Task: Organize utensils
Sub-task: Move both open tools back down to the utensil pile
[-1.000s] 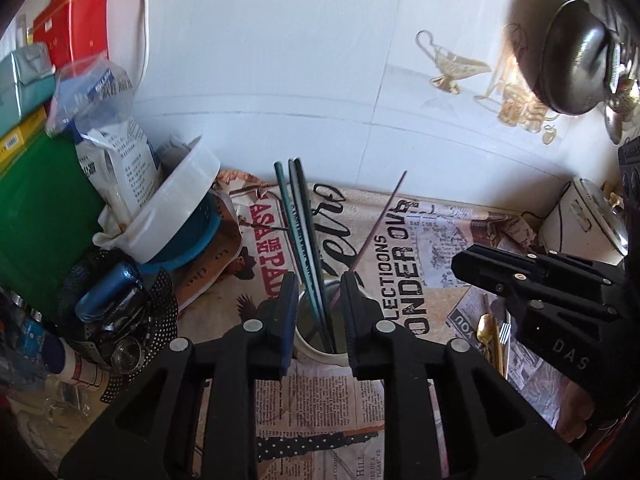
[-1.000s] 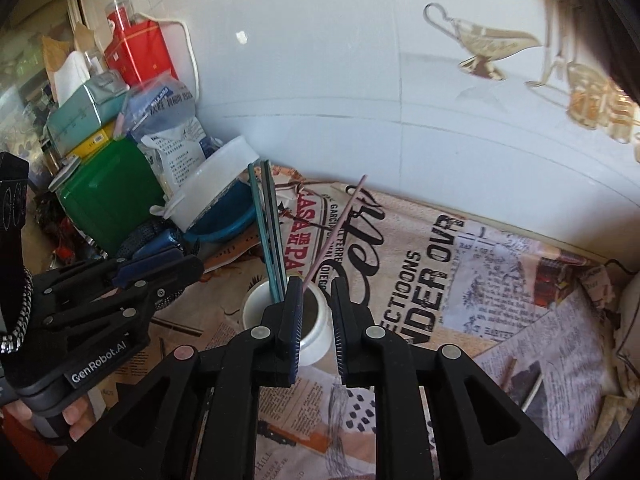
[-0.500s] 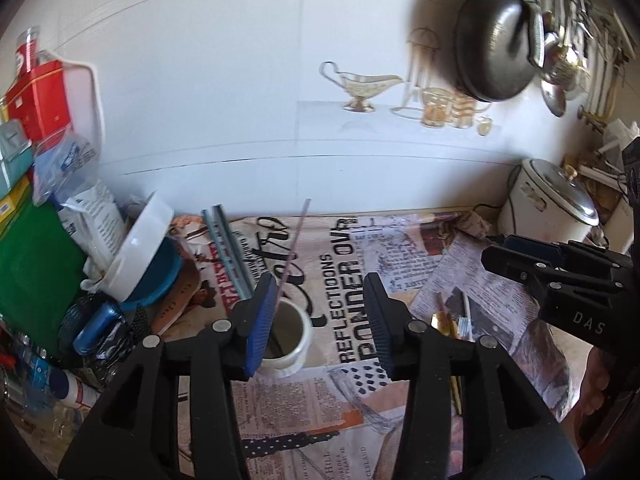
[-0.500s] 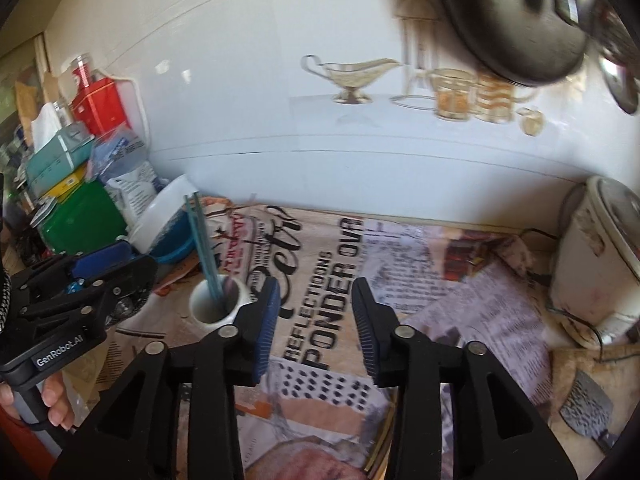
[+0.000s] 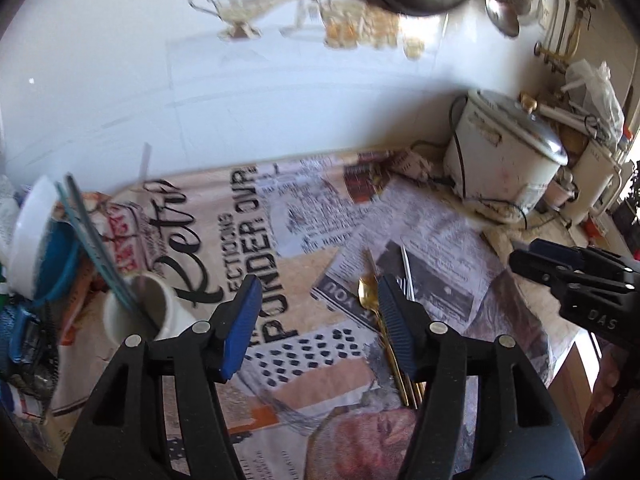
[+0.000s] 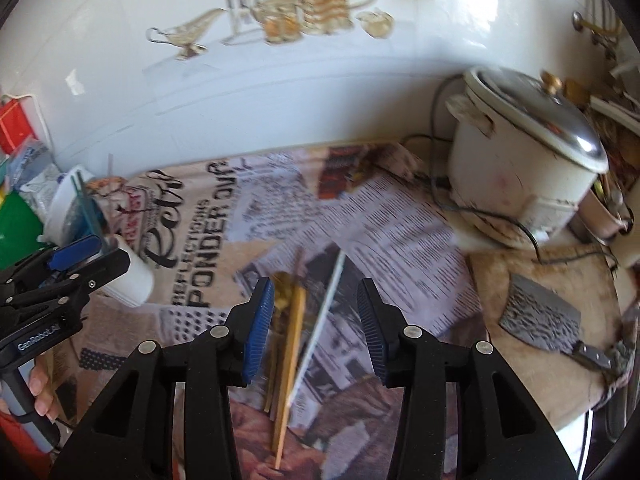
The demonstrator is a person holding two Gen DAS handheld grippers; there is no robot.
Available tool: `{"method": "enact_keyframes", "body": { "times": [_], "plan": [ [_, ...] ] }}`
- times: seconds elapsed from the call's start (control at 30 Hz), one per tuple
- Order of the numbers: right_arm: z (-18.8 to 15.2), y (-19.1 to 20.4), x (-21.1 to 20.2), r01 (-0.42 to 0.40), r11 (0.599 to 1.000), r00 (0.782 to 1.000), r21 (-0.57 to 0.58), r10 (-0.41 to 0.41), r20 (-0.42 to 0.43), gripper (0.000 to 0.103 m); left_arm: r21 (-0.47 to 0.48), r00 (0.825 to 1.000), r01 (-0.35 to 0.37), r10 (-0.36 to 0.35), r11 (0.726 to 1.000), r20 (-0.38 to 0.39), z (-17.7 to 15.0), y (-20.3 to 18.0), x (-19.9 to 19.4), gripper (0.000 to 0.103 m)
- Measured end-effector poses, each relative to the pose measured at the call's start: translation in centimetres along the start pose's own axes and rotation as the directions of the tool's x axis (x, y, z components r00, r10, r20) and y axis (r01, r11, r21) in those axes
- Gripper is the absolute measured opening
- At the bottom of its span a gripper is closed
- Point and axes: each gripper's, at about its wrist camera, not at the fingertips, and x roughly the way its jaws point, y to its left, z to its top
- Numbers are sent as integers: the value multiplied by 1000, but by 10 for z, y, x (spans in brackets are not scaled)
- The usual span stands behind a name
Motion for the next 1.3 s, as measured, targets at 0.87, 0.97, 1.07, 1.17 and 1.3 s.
{"method": "enact_keyframes", "body": {
  "times": [0.87, 0.97, 1.07, 1.17, 1.3],
  "plan": [
    [-38, -69, 76, 13, 995, 977, 95, 7, -214, 39, 113, 943, -4, 42, 994, -331, -29, -58, 178, 59],
    [-37, -69, 81, 8, 996, 976, 94, 12, -219, 39, 39, 941, 19, -4, 999, -338, -24, -49, 185, 60],
    [-36, -69, 87, 5, 995, 974, 96, 17, -226, 39, 18, 947, 12, -6, 1000, -322, -20, -45, 188, 61],
    [-35, -67, 92, 0, 995, 973, 96, 23, -231, 39, 20, 951, -4, 10, 1000, -309, -20, -51, 191, 60],
    [-35, -66, 97, -10, 995, 971, 96, 33, -235, 39, 89, 959, -50, 73, 995, -274, -22, -68, 194, 43]
  ]
}}
